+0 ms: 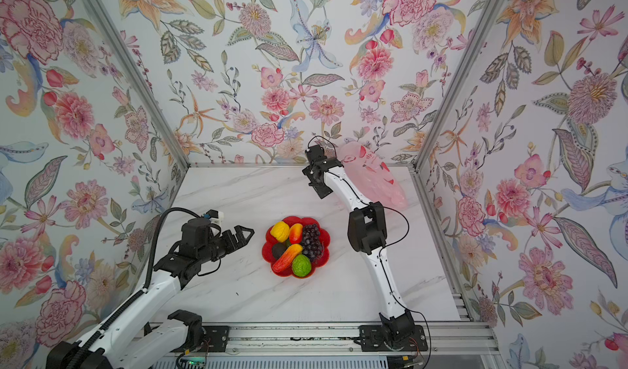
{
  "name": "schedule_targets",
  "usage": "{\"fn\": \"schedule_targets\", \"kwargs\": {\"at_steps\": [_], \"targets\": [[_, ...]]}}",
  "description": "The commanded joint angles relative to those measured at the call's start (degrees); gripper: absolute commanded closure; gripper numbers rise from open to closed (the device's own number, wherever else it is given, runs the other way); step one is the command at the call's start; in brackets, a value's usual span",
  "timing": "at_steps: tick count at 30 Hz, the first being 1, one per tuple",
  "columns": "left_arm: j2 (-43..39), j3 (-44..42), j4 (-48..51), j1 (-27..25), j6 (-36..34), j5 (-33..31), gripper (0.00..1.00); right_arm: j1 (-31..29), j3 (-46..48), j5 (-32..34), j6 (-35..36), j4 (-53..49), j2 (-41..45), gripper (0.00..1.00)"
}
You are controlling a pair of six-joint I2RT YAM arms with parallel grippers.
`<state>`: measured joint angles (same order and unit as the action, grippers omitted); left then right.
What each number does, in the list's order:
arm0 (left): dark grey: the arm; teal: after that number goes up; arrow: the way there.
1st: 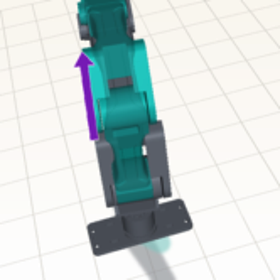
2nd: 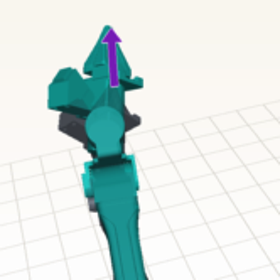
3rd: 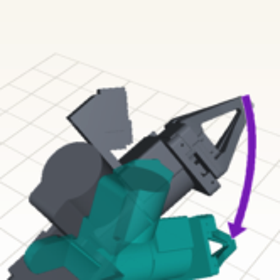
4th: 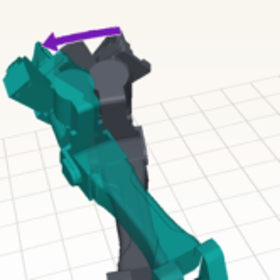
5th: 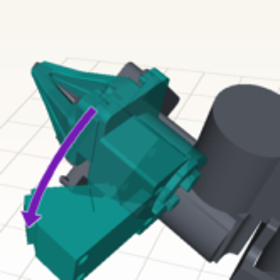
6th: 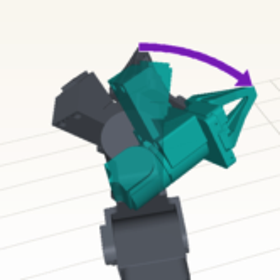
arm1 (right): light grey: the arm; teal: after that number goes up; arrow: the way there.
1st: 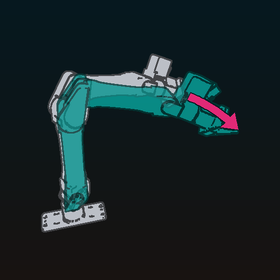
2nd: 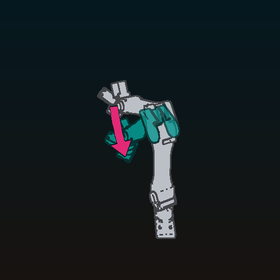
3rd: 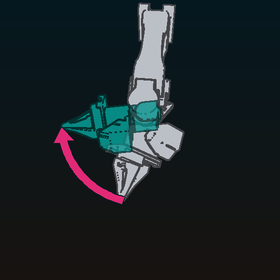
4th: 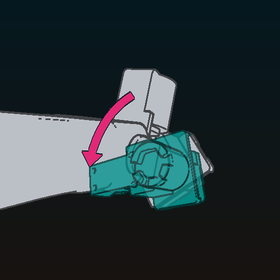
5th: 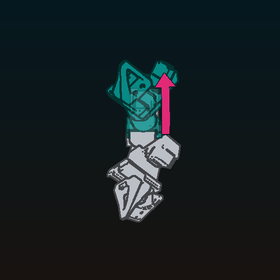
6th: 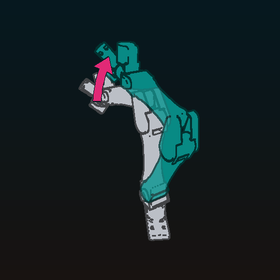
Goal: Place the fruits into the plastic bag
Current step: 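Lower the right gripper onto the pink bag and grasp its edge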
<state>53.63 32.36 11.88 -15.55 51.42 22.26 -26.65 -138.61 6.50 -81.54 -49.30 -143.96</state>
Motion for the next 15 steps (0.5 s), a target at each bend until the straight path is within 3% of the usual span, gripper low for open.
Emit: {"fn": "schedule_targets", "kwargs": {"at_steps": [1, 8, 15], "targets": [[-1.70, -0.78, 1.54, 0.78, -0.87, -0.17, 0.01, 1.32, -1.72, 1.91, -10.61, -0.18, -2.90, 0.01], [-2.40, -2.96, 1.48, 1.75, -0.17, -0.11, 0.01, 3.42, -8.42, 2.54, -9.11, 1.28, -7.63, 0.01], [-2.23, -3.55, 1.41, 2.72, -0.12, -0.38, 0.01, 4.55, -8.27, -0.42, -3.50, 7.73, -7.65, 0.01]]}}
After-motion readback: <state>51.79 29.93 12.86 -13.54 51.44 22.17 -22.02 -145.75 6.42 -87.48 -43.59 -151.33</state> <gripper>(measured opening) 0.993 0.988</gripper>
